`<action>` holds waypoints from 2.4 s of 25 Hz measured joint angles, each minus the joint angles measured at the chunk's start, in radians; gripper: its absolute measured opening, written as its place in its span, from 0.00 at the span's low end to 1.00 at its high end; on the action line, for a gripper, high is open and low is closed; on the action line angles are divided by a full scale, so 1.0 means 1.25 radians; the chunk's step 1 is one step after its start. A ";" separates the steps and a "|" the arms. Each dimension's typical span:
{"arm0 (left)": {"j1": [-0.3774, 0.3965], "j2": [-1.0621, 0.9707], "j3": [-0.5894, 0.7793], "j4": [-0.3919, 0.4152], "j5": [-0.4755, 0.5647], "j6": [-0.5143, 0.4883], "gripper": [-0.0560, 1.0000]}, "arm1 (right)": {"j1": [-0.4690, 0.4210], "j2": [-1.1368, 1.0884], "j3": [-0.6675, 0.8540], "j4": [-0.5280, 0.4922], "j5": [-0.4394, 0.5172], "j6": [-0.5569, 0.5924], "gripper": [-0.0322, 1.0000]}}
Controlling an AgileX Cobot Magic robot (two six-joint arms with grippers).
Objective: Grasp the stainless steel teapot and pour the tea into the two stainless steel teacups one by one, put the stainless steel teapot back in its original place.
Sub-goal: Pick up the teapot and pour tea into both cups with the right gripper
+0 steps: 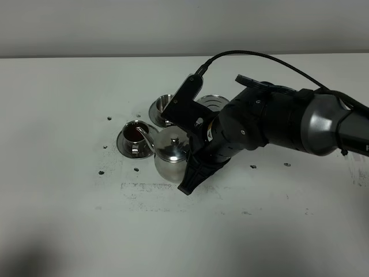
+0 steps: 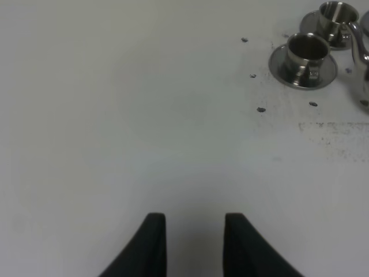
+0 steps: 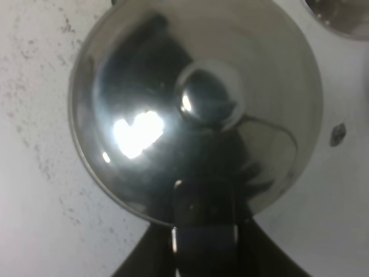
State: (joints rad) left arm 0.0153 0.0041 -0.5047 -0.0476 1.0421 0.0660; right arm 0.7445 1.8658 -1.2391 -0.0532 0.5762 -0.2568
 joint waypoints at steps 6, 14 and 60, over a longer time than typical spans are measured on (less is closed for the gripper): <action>0.000 0.000 0.000 0.000 0.000 0.000 0.28 | 0.000 0.000 0.017 0.000 -0.027 0.002 0.25; 0.000 0.000 0.000 0.000 0.000 0.000 0.28 | 0.000 0.033 0.017 0.000 -0.030 0.002 0.25; 0.000 0.000 0.000 0.000 0.000 0.000 0.28 | -0.173 0.288 -0.579 -0.196 0.329 -0.605 0.25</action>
State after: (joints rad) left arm 0.0153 0.0041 -0.5047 -0.0476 1.0421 0.0660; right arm 0.5279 2.2253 -1.9628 -0.2978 0.9869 -1.0136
